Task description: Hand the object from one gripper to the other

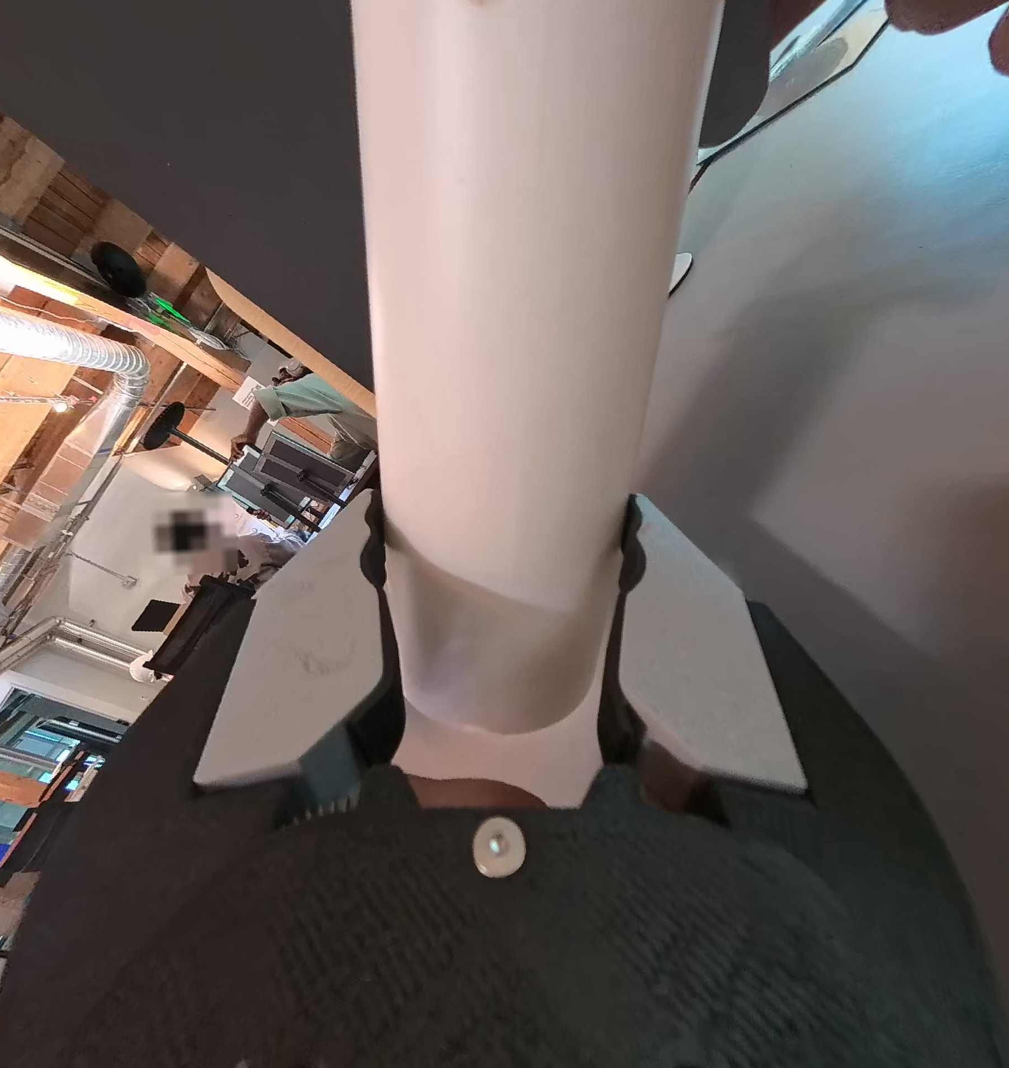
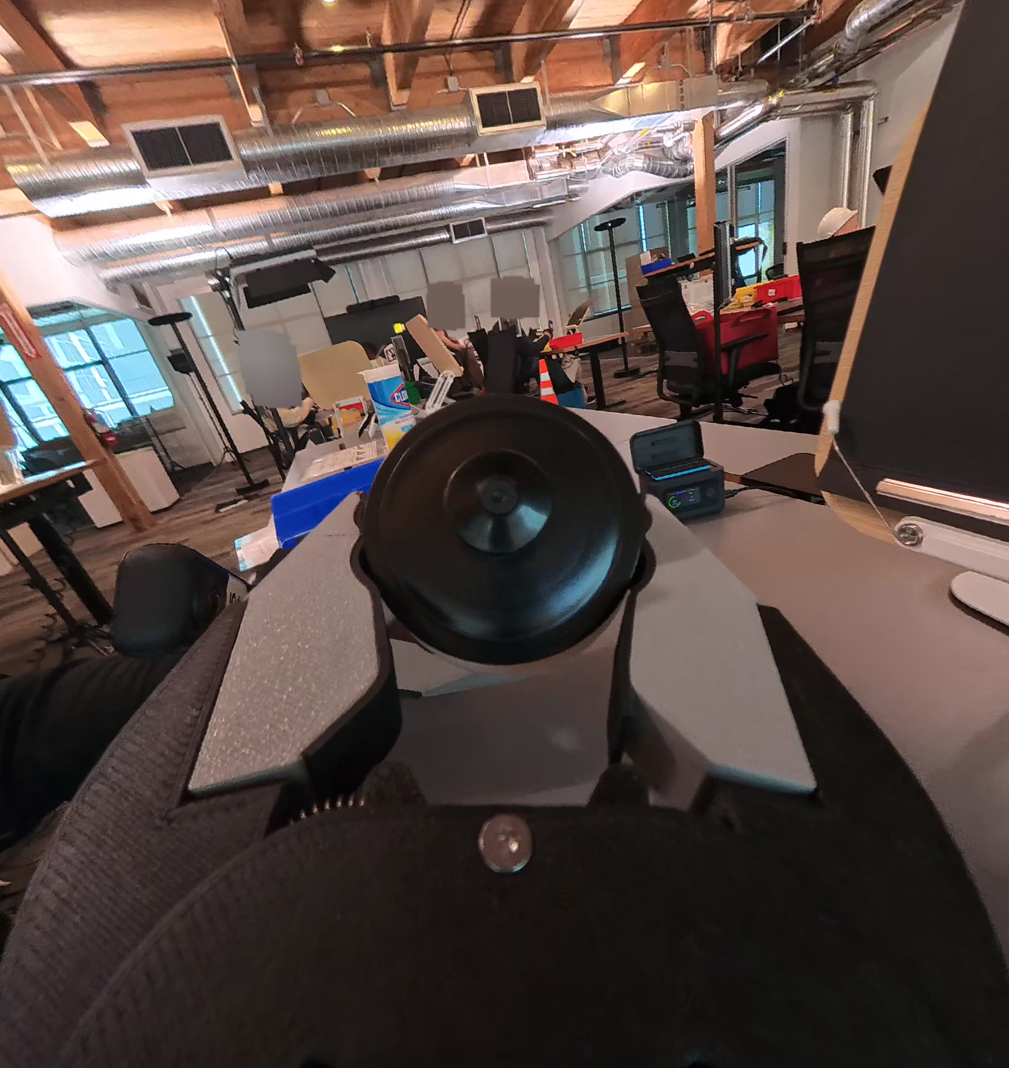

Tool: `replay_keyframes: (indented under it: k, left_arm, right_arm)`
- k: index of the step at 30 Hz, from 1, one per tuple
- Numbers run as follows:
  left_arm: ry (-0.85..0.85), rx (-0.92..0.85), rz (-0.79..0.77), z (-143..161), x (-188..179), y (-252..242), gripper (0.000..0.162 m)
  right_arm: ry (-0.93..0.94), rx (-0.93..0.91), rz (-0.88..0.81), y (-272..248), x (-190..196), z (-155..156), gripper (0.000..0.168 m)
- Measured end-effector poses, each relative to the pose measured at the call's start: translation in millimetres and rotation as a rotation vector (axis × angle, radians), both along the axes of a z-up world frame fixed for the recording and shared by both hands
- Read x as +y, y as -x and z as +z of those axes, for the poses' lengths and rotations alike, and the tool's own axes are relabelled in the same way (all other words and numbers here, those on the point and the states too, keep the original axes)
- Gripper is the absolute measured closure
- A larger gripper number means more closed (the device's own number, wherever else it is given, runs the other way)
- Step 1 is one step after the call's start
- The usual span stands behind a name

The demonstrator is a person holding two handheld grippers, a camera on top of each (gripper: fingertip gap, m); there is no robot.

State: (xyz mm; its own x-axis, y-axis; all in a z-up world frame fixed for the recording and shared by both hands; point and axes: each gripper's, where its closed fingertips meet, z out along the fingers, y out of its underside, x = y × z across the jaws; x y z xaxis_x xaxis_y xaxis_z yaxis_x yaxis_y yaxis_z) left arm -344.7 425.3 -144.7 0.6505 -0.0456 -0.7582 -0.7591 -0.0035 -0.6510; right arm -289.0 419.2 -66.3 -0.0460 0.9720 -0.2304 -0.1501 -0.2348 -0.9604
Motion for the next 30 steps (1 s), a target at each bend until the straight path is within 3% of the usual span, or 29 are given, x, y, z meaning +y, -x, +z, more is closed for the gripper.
replay_keyframes:
  k: [17, 30]
  left_arm:
    - [-0.055, 0.027, 0.007, 10.0, -2.1, 1.0, 0.081]
    - [-0.053, -0.020, -0.089, 11.4, -6.2, -15.7, 0.081]
  right_arm:
    - [0.067, 0.056, 0.045, -0.1, -0.4, 5.1, 0.080]
    - [0.099, 0.022, 0.080, 9.1, -4.9, -3.8, 0.071]
